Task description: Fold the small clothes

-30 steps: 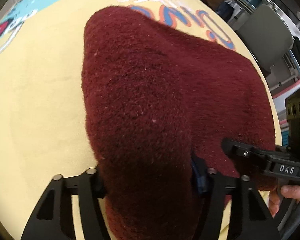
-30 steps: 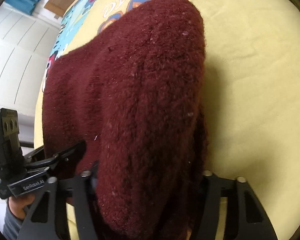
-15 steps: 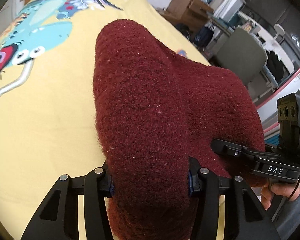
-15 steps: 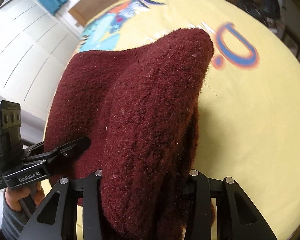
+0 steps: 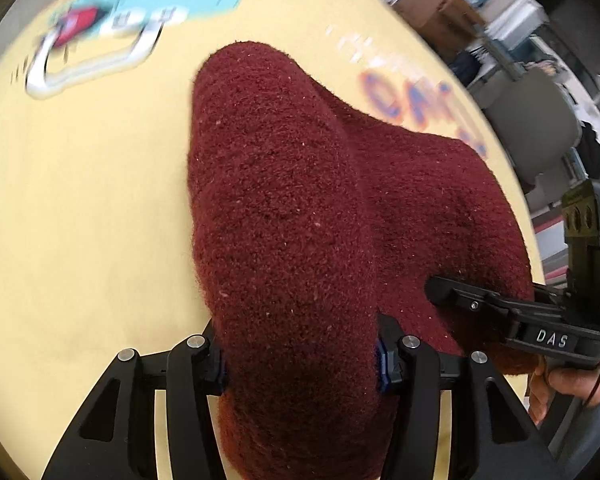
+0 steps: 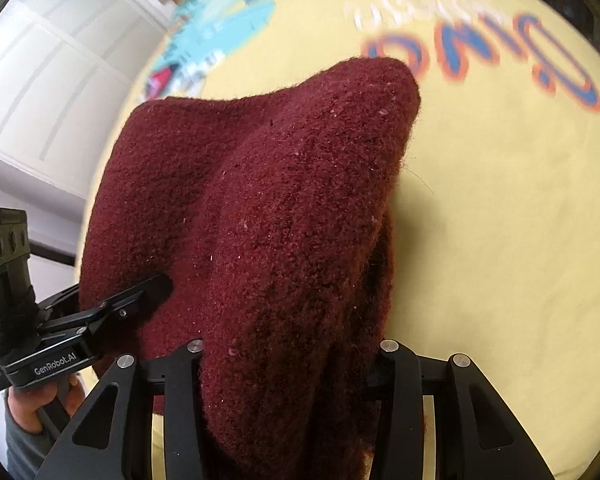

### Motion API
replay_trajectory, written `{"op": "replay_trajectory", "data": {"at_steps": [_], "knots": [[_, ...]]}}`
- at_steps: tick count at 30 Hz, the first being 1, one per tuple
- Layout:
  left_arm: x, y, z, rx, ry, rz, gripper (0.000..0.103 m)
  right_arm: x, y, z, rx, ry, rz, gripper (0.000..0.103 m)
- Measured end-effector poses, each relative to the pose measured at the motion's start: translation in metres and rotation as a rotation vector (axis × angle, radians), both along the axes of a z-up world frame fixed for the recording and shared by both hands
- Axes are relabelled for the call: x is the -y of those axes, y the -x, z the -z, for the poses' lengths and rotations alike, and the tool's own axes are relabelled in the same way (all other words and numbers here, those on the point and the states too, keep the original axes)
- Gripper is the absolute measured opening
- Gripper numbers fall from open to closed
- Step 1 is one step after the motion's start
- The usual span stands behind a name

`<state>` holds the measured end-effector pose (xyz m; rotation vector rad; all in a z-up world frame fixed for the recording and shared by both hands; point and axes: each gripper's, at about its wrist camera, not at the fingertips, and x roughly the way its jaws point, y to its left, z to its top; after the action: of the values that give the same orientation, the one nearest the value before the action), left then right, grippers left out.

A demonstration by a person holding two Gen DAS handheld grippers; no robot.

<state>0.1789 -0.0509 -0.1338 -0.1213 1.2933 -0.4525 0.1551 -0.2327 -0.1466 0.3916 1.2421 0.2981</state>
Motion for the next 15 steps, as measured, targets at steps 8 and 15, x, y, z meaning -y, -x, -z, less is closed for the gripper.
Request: {"op": "replay_trajectory", "data": {"at_steps": [8,15], "knots": [[-0.011,0.01,0.013,-0.017,-0.005,-0.037,0.072,-0.003,-0.01,0.024,-0.074,0.054,-0.036,0.062],[-0.007,0.017,-0.009,0.054,-0.127,-0.057,0.102,-0.003,-0.009,0.012,-0.04,0.105,-0.041,0.073]]}}
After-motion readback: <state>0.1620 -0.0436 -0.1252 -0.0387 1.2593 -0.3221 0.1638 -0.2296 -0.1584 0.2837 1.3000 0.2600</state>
